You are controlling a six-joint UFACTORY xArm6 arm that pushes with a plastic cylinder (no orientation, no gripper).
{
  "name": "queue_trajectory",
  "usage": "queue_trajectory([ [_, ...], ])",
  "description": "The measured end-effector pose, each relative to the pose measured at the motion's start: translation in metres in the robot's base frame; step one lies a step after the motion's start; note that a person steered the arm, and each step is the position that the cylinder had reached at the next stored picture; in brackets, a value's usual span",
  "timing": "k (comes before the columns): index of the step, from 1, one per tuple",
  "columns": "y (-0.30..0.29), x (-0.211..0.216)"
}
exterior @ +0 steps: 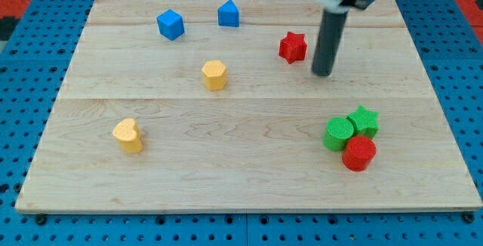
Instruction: Move the red star to the right of the yellow hexagon
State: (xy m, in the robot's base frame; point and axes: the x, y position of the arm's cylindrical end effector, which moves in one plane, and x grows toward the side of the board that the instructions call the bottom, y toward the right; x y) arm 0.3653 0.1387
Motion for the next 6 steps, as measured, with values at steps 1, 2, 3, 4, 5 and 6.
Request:
queue_trajectory([
  [1,-0.005,-0.065],
  [2,-0.033,-0.046],
  [3,-0.055,-0.024],
  [4,-0.062,-0.053],
  [5,-0.071,-0.037],
  [6,-0.065,-0.002],
])
